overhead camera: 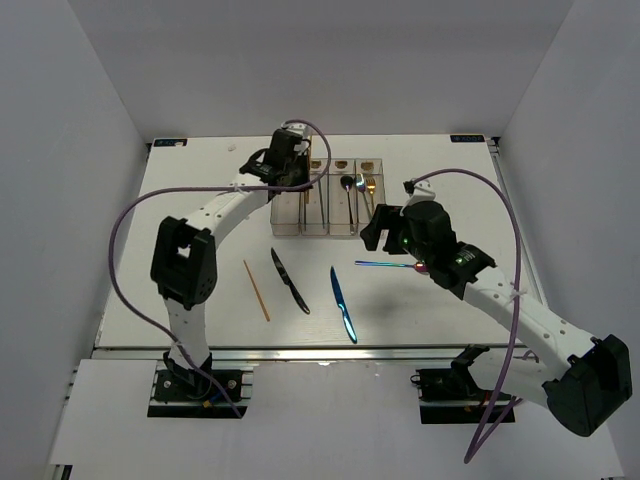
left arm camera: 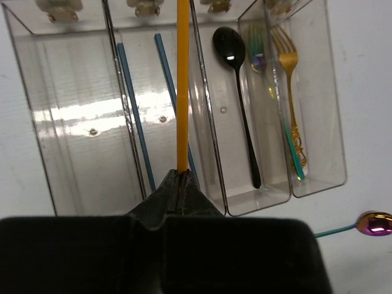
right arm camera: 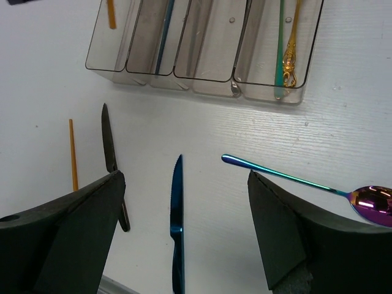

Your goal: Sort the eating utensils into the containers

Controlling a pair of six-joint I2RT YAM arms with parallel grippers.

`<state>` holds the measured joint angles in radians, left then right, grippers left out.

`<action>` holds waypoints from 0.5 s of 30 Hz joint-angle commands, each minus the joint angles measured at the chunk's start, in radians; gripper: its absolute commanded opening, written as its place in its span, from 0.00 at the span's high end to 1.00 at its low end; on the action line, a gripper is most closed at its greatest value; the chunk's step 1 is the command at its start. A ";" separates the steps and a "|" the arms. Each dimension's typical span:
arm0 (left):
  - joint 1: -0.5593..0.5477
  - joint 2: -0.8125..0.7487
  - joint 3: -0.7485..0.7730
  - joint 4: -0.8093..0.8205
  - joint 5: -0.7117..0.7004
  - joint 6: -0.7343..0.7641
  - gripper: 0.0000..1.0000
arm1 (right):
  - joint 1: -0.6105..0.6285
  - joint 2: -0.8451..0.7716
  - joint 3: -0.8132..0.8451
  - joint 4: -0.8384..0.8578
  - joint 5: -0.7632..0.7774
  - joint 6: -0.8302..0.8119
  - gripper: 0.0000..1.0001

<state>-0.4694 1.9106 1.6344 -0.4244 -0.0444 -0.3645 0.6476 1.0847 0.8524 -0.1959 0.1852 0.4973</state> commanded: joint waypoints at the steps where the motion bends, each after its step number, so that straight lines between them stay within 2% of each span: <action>1: -0.018 0.062 0.083 -0.031 0.003 0.038 1.00 | -0.012 -0.035 -0.018 -0.007 0.020 -0.019 0.14; 8: -0.054 0.188 0.119 -0.033 0.003 0.061 1.00 | -0.022 -0.034 -0.021 -0.013 0.016 -0.032 0.14; 11: -0.055 0.214 0.127 -0.050 -0.008 0.042 0.88 | -0.022 -0.039 -0.024 -0.016 0.019 -0.034 0.14; 15: -0.057 0.170 0.090 -0.022 -0.032 0.018 0.66 | -0.023 -0.037 -0.021 -0.016 0.019 -0.037 0.14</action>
<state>-0.5251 2.1540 1.7138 -0.4709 -0.0486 -0.3271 0.6285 1.0691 0.8330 -0.2272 0.1886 0.4789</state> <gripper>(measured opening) 0.287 0.863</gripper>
